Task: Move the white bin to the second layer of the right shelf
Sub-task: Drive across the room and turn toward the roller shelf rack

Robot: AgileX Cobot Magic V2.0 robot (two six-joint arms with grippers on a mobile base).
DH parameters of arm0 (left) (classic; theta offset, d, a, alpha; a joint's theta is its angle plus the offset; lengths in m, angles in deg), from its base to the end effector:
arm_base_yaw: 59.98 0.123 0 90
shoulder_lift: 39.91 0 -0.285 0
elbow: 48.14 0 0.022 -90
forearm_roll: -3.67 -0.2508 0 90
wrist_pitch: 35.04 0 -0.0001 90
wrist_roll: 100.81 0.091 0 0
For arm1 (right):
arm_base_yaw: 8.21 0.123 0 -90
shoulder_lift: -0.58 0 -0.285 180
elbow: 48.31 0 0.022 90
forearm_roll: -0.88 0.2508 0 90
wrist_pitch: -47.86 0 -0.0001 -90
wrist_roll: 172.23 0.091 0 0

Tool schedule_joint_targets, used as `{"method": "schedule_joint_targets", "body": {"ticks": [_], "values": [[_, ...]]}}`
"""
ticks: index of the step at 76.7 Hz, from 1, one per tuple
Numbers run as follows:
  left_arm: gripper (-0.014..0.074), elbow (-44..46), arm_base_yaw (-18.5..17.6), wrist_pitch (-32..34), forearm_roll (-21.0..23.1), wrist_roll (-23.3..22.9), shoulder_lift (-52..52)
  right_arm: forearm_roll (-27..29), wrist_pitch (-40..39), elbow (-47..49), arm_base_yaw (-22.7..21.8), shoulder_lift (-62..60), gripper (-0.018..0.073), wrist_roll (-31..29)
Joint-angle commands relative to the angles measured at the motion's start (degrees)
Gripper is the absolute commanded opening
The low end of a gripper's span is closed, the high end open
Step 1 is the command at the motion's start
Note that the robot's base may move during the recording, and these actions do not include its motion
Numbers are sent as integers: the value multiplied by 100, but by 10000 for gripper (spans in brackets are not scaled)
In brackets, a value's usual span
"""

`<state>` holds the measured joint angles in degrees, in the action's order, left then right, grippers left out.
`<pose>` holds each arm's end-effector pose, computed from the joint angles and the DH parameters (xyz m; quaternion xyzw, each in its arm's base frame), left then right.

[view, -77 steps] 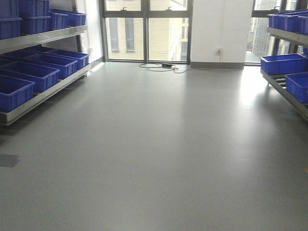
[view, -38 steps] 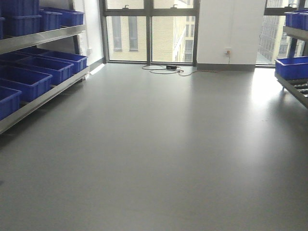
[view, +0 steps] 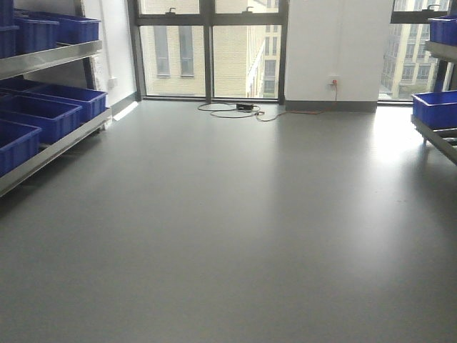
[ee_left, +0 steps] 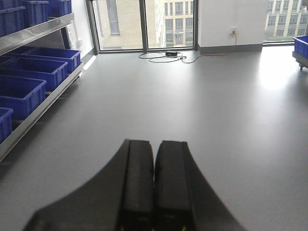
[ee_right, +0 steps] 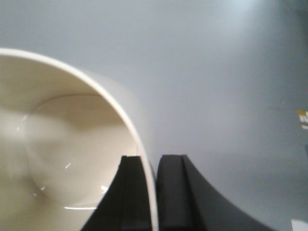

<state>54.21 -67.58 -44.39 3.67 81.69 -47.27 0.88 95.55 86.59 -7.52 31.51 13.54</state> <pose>0.0555 -0.0074 0.1962 0.0646 0.7306 -0.0302 0.6790 0.0692 0.0008 0.3008 0.0391 0.8809 0.0266 0.4709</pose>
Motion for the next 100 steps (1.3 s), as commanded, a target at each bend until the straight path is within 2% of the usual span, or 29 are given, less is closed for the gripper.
{"method": "schedule_joint_targets", "body": {"ticks": [1, 100], "values": [[85, -211, -42, 491, 0, -30, 79, 0, -504, 178, -16, 25, 48, 16], [85, -211, -42, 491, 0, -30, 79, 0, -504, 178, -16, 25, 48, 16]]}}
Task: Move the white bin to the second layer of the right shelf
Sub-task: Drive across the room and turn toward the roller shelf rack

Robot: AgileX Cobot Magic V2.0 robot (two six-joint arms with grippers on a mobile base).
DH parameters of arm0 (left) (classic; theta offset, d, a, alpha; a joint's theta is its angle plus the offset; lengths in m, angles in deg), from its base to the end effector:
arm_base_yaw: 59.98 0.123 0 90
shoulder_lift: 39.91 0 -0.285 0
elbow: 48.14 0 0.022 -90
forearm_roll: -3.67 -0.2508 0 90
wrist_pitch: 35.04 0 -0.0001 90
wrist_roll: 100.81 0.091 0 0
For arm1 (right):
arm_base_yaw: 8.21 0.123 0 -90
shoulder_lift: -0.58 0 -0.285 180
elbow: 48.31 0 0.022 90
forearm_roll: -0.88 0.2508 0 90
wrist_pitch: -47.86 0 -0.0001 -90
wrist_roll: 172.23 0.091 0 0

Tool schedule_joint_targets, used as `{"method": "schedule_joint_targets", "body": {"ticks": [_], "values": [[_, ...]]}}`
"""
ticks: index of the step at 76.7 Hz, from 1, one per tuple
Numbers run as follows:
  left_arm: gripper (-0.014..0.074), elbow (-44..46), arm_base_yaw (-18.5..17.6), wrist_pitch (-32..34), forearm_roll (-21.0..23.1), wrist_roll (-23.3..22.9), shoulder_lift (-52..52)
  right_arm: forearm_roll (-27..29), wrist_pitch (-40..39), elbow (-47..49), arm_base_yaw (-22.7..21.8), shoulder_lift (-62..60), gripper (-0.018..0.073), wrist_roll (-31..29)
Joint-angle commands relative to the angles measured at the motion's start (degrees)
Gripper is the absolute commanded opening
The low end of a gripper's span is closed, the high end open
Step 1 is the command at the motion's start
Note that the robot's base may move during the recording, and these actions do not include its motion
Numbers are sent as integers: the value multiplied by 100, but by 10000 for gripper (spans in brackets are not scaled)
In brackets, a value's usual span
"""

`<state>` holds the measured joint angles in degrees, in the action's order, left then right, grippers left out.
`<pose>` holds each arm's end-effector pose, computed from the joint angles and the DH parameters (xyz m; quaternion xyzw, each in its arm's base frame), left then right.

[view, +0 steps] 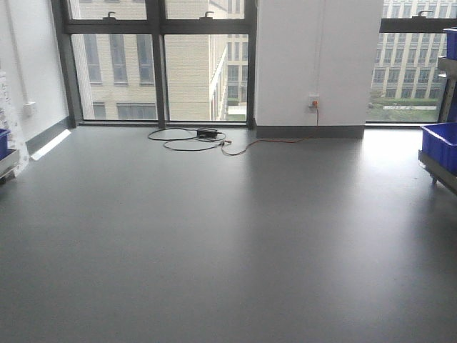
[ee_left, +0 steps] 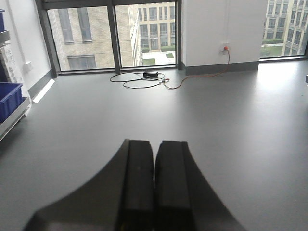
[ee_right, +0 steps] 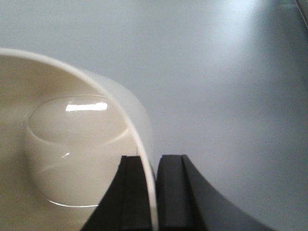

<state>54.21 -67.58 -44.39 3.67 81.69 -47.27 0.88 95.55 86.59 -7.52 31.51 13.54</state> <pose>0.0555 -0.0074 0.1962 0.0646 0.7306 -0.0302 0.6790 0.0692 0.0008 0.3008 0.0391 0.8809 0.0266 0.4709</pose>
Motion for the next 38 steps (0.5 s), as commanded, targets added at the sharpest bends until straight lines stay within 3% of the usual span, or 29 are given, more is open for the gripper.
{"method": "schedule_joint_targets", "body": {"ticks": [1, 38], "values": [[85, -211, -42, 491, 0, -30, 79, 0, -504, 178, -16, 25, 48, 16], [85, -211, -42, 491, 0, -30, 79, 0, -503, 178, -16, 25, 48, 16]]}}
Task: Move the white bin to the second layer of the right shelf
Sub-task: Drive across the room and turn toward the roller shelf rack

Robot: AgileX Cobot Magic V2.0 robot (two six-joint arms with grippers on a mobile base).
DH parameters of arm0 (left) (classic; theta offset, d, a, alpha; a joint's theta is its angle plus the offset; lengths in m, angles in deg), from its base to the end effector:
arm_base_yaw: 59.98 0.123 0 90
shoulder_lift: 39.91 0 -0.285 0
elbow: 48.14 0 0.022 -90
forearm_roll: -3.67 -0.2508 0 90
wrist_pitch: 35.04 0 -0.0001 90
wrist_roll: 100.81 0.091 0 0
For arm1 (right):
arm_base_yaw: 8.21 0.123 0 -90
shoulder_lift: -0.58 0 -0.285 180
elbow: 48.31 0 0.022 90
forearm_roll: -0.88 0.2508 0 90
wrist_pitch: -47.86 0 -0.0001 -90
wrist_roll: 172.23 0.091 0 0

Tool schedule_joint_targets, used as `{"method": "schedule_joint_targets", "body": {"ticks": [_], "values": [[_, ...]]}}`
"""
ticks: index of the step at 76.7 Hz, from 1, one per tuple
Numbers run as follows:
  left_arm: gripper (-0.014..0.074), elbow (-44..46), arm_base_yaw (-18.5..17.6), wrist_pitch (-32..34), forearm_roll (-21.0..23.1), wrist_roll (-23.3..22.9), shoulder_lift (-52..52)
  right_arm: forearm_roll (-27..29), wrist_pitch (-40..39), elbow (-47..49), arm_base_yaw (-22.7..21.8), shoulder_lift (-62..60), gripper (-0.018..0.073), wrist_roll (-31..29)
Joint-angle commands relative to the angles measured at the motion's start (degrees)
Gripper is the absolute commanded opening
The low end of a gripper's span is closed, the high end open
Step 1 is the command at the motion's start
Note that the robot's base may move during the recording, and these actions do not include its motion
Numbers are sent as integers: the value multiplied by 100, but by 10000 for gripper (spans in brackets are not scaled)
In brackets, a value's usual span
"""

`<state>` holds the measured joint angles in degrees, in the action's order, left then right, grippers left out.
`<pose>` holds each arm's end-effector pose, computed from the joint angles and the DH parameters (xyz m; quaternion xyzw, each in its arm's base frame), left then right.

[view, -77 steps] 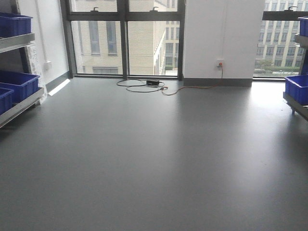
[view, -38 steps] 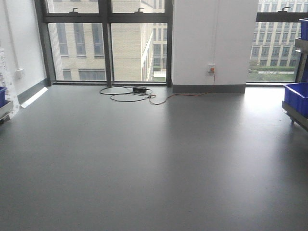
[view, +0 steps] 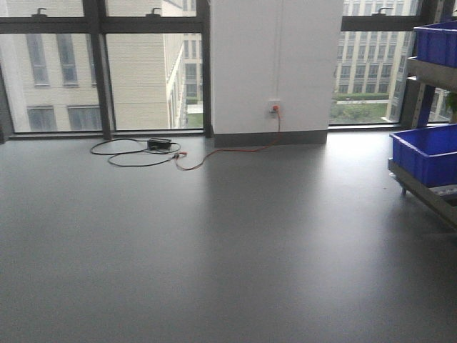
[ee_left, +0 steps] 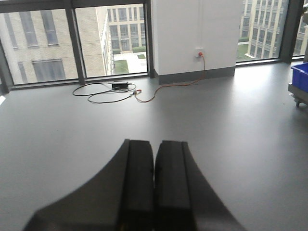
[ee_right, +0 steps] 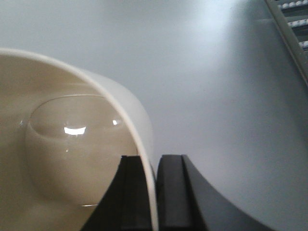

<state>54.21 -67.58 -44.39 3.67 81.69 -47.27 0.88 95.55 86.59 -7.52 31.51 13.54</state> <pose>0.0555 -0.0074 0.1962 0.0646 0.7306 -0.0302 0.6790 0.0692 0.0008 0.3008 0.0391 0.8809 0.0266 0.4709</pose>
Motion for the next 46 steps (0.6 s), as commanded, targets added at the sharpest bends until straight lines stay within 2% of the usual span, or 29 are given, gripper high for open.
{"method": "schedule_joint_targets", "body": {"ticks": [1, 46], "values": [[85, -211, -42, 491, 0, -30, 79, 0, -503, 178, -16, 25, 48, 16], [85, -211, -42, 491, 0, -30, 79, 0, -503, 178, -16, 25, 48, 16]]}}
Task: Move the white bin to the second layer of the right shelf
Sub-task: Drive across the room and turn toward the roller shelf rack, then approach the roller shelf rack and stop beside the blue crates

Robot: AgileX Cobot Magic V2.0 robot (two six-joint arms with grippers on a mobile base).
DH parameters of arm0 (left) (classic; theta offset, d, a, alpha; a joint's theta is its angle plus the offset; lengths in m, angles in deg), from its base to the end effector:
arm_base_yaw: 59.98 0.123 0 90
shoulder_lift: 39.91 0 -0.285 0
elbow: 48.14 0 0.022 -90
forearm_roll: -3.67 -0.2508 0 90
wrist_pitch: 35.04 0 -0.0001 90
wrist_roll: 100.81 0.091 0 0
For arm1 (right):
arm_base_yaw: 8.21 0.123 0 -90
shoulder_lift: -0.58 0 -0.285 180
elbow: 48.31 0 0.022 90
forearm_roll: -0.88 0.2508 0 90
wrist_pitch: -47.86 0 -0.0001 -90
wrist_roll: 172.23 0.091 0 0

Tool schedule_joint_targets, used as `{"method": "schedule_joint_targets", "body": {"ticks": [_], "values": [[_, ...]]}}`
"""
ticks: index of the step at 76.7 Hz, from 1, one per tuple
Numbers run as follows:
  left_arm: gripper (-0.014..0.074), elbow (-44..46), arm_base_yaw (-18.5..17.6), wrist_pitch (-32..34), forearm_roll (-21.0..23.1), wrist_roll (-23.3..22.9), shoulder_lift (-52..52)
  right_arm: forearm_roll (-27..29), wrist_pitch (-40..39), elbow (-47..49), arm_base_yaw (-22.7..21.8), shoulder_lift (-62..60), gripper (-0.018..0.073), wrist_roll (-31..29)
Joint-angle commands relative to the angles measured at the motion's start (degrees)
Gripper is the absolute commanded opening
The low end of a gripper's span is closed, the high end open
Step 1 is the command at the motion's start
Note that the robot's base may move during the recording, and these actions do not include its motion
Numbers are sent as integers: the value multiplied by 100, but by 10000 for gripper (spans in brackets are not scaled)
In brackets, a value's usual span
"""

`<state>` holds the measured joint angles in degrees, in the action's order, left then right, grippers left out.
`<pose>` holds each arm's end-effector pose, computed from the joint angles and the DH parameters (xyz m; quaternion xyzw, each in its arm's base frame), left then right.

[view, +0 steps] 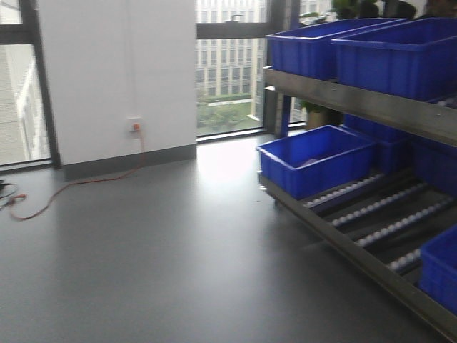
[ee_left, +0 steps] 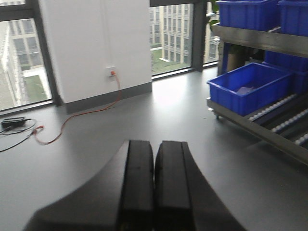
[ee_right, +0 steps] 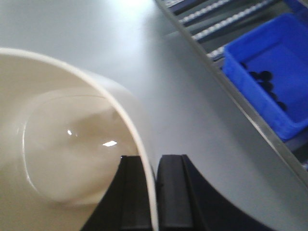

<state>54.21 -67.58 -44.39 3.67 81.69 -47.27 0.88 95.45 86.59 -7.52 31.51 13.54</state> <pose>0.0555 -0.0074 0.1962 0.0646 0.7306 -0.0302 0.6790 0.0693 0.0008 0.3009 0.0391 0.8805 0.0266 0.4716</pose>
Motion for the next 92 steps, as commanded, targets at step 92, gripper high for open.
{"method": "schedule_joint_targets", "body": {"ticks": [92], "values": [[85, -211, -42, 491, 0, -30, 79, 0, -492, 178, -16, 20, 48, 16]]}}
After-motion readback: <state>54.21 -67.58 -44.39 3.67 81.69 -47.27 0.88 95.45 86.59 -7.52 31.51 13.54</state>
